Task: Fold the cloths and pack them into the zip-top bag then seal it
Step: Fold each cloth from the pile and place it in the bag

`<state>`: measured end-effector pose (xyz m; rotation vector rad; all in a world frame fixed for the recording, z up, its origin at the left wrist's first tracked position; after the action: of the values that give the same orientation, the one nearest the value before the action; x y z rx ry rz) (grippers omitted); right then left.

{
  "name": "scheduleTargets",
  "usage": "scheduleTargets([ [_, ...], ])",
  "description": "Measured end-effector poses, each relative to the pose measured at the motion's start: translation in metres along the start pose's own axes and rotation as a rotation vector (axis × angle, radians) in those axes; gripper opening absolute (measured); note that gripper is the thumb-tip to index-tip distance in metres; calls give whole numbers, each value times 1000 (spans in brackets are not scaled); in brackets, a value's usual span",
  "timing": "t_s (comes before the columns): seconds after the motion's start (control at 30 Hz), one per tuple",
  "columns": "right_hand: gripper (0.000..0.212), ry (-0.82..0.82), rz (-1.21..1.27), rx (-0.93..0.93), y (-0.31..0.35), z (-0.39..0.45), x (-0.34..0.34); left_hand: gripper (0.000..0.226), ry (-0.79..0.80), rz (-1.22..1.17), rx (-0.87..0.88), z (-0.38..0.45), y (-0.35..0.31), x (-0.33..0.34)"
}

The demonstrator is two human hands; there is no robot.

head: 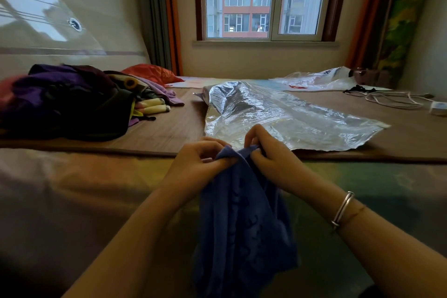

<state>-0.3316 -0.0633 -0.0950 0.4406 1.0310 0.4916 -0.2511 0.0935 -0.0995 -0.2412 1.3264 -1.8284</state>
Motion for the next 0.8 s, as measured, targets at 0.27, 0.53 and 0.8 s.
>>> scheduleTargets([
  [0.27,22,65,-236,65,-11,-2,-12,16,-74,-87,-228,-2,6,-9],
  [0.53,40,118,-76,254,-14,5,-5,18,23,-255,-510,-2,7,-2],
  [0.8,23,167,276,307,-2,9,1,16,119,-396,-598,-2,0,-11],
])
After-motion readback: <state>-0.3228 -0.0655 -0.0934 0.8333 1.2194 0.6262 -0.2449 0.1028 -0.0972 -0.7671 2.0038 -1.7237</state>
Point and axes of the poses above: each hand's wrist, its own z-axis towards the middle knuckle, its own x-axis out of the palm, y = z × x, the point moved 1 cm from there along z, towards the middle knuckle, and after that the axes turned 5 degrees about y, right-handed, at the moved point
